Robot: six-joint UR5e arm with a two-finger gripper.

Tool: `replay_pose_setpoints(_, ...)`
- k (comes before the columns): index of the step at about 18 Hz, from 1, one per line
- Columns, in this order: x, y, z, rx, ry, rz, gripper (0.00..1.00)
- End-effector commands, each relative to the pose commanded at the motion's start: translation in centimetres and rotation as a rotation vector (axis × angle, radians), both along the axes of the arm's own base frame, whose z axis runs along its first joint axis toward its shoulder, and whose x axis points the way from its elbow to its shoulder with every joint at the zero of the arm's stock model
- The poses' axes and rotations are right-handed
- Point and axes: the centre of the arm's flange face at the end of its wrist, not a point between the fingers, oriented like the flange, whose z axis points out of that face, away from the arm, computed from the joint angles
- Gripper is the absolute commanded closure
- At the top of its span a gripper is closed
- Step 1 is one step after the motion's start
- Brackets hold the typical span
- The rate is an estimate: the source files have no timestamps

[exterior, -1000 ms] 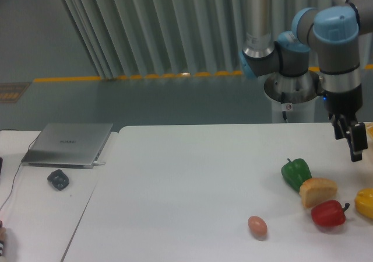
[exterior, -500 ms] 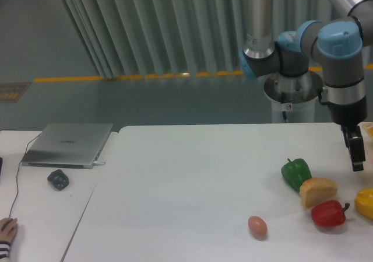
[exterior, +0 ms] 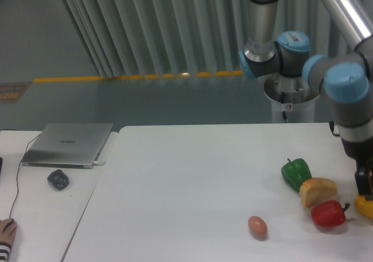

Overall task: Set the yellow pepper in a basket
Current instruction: 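Lower the open gripper down over the yellow bell pepper, then close the gripper around the yellow bell pepper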

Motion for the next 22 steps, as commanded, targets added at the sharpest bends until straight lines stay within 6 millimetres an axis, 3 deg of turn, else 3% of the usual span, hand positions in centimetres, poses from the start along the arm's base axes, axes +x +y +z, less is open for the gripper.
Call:
replay_pose_setpoints(11, -0.2, -1.7, -0.7, -0.094, 0.025, -0.011, 0.00)
replay_pose_setpoints(15, 0.6, -3.0, -0.3, -0.137, 0.048, -0.001, 0.00)
replay_pose_setpoints(22, 0.7, -2.8, -1.7, -0.146, 0.035, 0.006, 0.00)
